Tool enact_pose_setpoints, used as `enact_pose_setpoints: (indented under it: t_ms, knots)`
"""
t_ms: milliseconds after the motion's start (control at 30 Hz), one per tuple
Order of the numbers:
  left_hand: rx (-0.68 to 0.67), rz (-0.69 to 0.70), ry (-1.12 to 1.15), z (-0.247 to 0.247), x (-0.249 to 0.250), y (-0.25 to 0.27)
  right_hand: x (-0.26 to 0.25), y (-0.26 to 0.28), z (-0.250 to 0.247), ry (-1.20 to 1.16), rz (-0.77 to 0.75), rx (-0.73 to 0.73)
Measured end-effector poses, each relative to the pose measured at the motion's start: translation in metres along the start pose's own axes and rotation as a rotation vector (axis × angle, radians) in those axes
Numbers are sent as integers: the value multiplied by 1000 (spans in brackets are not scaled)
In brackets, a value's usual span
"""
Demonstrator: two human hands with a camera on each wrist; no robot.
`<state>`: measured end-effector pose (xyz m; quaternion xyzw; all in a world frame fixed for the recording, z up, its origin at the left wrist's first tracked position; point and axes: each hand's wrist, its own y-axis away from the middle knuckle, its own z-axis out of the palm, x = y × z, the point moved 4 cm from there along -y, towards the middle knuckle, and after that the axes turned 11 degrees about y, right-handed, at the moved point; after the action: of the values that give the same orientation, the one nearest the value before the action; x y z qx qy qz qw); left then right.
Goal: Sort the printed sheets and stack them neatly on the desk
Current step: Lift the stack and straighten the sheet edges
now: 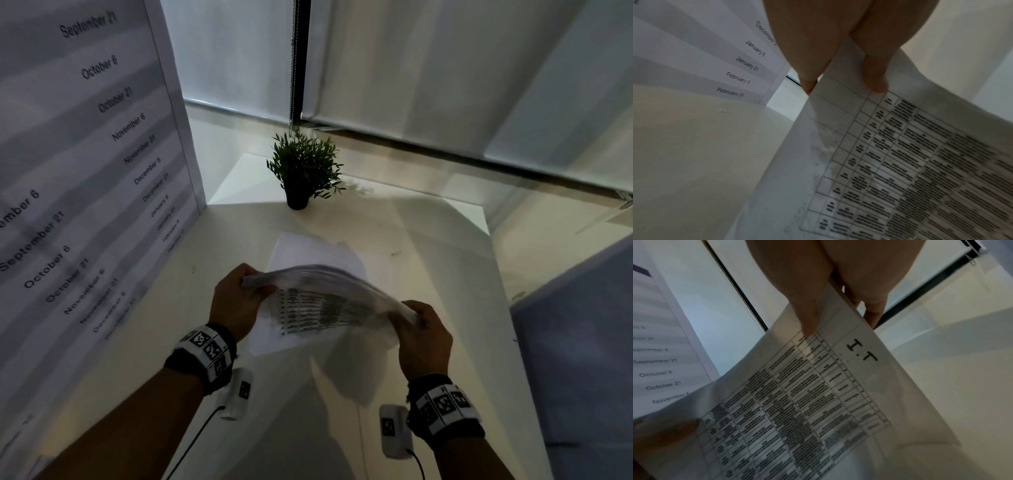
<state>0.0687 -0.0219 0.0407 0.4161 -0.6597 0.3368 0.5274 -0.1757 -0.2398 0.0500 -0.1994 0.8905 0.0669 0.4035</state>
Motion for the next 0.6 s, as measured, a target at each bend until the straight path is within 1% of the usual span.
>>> enact_pose_setpoints:
  t_ms: [33, 100, 167, 200, 233, 267, 333, 367, 500, 600]
  knots:
    - [16, 26, 45, 2, 5, 3, -3, -4, -2, 57, -20, 33]
    - [66, 137, 73, 5, 18, 12, -10, -7, -10, 55, -34, 91]
    - [121, 260, -31, 4, 28, 23, -15, -5, -16, 39, -52, 120]
    - [122, 298, -100, 4, 28, 28, -16, -2, -17, 64, -69, 112]
    - [102, 304, -159, 4, 25, 32, -15, 1, -15, 106, -86, 81]
    - [59, 270, -191, 5, 17, 36, -13, 5, -12, 155, -95, 37]
    - [-13, 204, -194, 5, 4, 41, -7, 9, -6, 212, -91, -39]
    - [-20, 213, -212, 4, 2, 41, -5, 11, -4, 224, -90, -54]
    - [-17, 284, -317, 3, 12, 37, -7, 12, -2, 313, -147, -42]
    - [29, 319, -344, 0, 19, 41, -11, 14, -8, 315, -109, -11]
